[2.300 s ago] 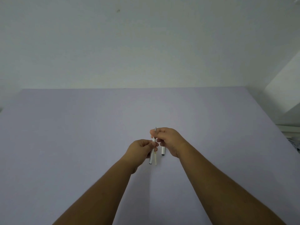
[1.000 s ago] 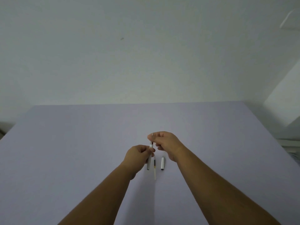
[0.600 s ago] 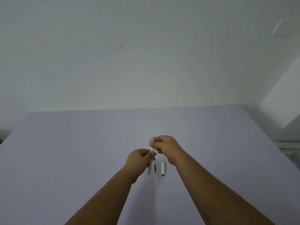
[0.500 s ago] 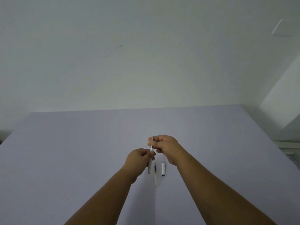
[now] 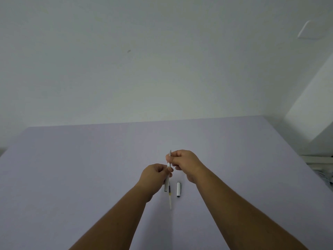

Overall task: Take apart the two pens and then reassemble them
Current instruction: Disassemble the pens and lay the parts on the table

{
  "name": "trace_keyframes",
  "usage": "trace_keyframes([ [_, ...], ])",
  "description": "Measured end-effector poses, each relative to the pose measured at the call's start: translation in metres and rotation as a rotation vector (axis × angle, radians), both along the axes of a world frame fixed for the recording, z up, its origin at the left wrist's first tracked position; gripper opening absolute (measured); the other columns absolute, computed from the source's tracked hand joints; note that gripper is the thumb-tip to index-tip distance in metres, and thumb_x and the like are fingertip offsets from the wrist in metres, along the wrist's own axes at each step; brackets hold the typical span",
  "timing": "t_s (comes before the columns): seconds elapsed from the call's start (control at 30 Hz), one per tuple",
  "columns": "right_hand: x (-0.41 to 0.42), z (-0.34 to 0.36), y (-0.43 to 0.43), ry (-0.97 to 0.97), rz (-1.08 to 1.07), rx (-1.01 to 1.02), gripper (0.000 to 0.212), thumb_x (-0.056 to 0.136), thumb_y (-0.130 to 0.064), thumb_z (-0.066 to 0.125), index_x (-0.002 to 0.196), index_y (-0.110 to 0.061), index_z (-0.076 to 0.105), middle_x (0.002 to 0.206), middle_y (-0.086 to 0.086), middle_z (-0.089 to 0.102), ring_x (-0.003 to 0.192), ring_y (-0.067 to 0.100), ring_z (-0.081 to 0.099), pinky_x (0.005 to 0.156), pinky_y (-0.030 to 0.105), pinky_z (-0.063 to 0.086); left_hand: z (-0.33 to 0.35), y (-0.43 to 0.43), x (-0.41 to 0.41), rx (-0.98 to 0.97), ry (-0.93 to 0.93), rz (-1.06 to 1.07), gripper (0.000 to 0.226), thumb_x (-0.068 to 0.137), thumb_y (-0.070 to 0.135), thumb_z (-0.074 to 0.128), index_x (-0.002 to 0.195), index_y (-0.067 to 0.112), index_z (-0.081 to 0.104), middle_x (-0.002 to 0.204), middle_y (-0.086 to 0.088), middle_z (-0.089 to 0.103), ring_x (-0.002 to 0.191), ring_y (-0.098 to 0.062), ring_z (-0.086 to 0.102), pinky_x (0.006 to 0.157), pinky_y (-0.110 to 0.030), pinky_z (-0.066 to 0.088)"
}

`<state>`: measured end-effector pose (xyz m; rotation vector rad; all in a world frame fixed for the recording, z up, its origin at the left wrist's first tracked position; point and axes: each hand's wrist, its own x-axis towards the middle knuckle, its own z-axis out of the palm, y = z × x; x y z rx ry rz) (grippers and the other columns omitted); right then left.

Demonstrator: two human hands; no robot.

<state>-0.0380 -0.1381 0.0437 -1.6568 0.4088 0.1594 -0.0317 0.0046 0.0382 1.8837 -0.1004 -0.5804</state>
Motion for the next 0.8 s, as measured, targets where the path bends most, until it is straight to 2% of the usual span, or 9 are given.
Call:
trace_keyframes([
  [0.1,0.0011,0.0006,-0.0039,0.011,0.037,0.044,0.009,0.089,-0.023,0.06,0.089,-0.025,0.069,0.092,-0.008,0.072,0.093,0.015,0.061,0.071,0.023,0.046,0.001,-0.0015,0.0013,0.003,0.001,0.001,0.02,0.093,0.026,0.054,0.086,0.018,0.071,0.083,0.002,0.07,0.079,-0.016,0.063,0.079,-0.028,0.053],
  [0.2,0.0017,0.0014,-0.0035,0.022,-0.004,0.001,0.012,0.082,-0.035,0.068,0.084,-0.024,0.069,0.092,-0.005,0.068,0.088,0.016,0.058,0.072,0.026,0.047,0.0015,-0.0047,0.0026,0.015,-0.011,-0.017,0.02,0.093,0.026,0.053,0.086,0.02,0.07,0.084,0.003,0.07,0.079,-0.015,0.063,0.079,-0.028,0.053],
  [0.27,0.0021,0.0004,-0.0044,0.011,-0.021,-0.002,0.004,0.08,-0.028,0.071,0.079,-0.024,0.069,0.089,-0.005,0.068,0.085,0.015,0.058,0.069,0.024,0.047,0.0007,-0.007,0.0017,0.026,-0.01,-0.028,0.02,0.093,0.027,0.053,0.086,0.021,0.071,0.084,0.003,0.07,0.08,-0.016,0.062,0.083,-0.031,0.054],
  [0.33,0.0043,-0.0004,-0.0066,-0.001,-0.005,0.021,0.008,0.082,-0.018,0.068,0.08,-0.025,0.07,0.091,-0.005,0.069,0.087,0.016,0.06,0.068,0.021,0.046,0.0,-0.0071,0.0017,0.039,-0.006,-0.026,0.02,0.093,0.028,0.054,0.088,0.019,0.071,0.085,0.003,0.07,0.08,-0.017,0.062,0.085,-0.034,0.054],
  [0.5,0.0043,0.0006,-0.0069,0.022,-0.002,0.03,0.008,0.082,-0.031,0.068,0.085,-0.023,0.069,0.088,-0.005,0.068,0.081,0.012,0.058,0.069,0.023,0.048,-0.0007,-0.0062,0.0035,0.036,-0.001,-0.014,0.021,0.092,0.029,0.054,0.087,0.019,0.072,0.087,0.0,0.071,0.084,-0.019,0.064,0.085,-0.034,0.054],
  [0.6,0.004,-0.0002,-0.0074,0.01,-0.016,0.026,0.002,0.082,-0.022,0.069,0.084,-0.022,0.069,0.087,-0.004,0.068,0.083,0.014,0.059,0.068,0.022,0.047,-0.002,-0.0081,0.0024,0.036,0.002,-0.02,0.02,0.093,0.028,0.054,0.084,0.022,0.071,0.086,0.002,0.071,0.083,-0.019,0.064,0.085,-0.033,0.054],
  [0.67,0.0046,0.0016,-0.0081,0.007,0.012,0.065,0.012,0.086,-0.015,0.063,0.094,-0.021,0.069,0.09,-0.005,0.072,0.088,0.014,0.062,0.07,0.022,0.047,-0.0028,-0.0072,0.0029,0.033,0.004,-0.011,0.019,0.093,0.027,0.054,0.084,0.022,0.071,0.085,0.002,0.071,0.083,-0.019,0.064,0.087,-0.035,0.054],
  [0.73,0.0043,0.0033,-0.0081,0.022,0.021,0.078,0.016,0.088,-0.021,0.061,0.103,-0.02,0.066,0.098,-0.002,0.072,0.09,0.014,0.062,0.07,0.022,0.047,-0.0035,-0.0061,0.0034,0.031,0.002,-0.002,0.019,0.093,0.027,0.054,0.083,0.022,0.07,0.085,0.002,0.071,0.085,-0.021,0.065,0.086,-0.035,0.055],
  [0.8,0.0028,0.0038,-0.0077,0.032,-0.007,0.039,0.019,0.083,-0.029,0.068,0.099,-0.019,0.067,0.096,-0.002,0.069,0.084,0.012,0.06,0.068,0.023,0.047,-0.0044,-0.0066,0.0028,0.024,0.0,-0.004,0.019,0.093,0.027,0.054,0.082,0.024,0.07,0.085,0.003,0.071,0.087,-0.02,0.066,0.085,-0.033,0.055],
])
